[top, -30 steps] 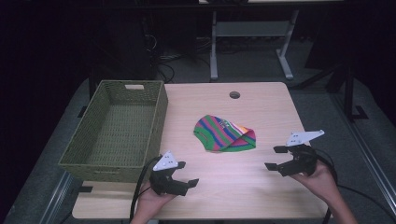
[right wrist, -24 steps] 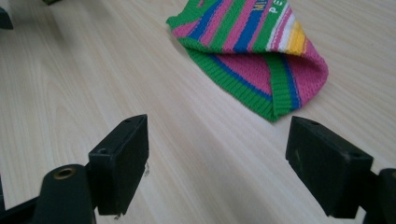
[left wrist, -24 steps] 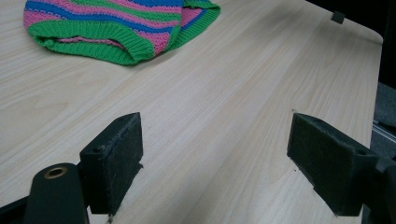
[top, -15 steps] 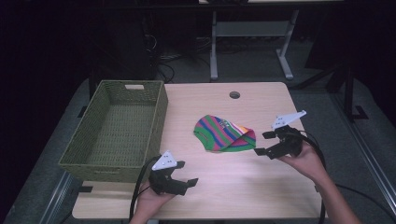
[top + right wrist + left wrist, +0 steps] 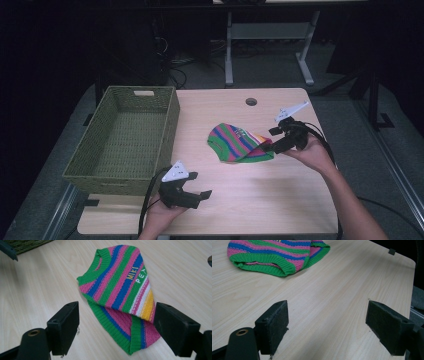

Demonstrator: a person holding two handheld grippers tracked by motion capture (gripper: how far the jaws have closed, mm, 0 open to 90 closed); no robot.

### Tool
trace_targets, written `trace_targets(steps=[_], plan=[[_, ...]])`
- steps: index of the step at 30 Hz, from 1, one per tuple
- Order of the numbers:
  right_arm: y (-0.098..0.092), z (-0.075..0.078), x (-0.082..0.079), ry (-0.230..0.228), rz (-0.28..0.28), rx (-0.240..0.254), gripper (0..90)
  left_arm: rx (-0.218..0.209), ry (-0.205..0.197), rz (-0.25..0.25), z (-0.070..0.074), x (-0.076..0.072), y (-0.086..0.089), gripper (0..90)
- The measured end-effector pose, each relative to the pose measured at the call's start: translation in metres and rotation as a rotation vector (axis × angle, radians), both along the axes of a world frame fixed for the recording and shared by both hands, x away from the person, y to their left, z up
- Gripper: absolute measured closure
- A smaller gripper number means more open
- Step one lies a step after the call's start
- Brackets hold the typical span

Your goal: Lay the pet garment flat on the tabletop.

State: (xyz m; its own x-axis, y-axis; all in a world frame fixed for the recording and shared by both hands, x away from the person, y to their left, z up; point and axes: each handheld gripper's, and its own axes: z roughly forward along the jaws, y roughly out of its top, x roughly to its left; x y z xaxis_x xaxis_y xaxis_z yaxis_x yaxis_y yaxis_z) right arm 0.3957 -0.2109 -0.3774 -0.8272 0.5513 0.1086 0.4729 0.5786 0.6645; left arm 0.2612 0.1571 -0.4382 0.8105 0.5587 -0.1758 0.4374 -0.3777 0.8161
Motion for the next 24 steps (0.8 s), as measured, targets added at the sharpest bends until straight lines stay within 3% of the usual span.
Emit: trace_targets(steps=[16, 17, 24], plan=[[0.032, -0.006, 0.035, 0.024, 0.022, -0.034, 20.8, 0.008, -0.004, -0.017, 0.0, 0.001, 0.0, 18.0], [0.037, -0.009, 0.038, 0.024, 0.028, -0.043, 21.0, -0.009, -0.002, -0.011, 0.0, 0.001, -0.001, 18.0], [0.048, -0.023, 0.051, 0.048, 0.035, -0.066, 21.1, -0.011, 0.002, -0.01, 0.0, 0.001, 0.001, 18.0]])
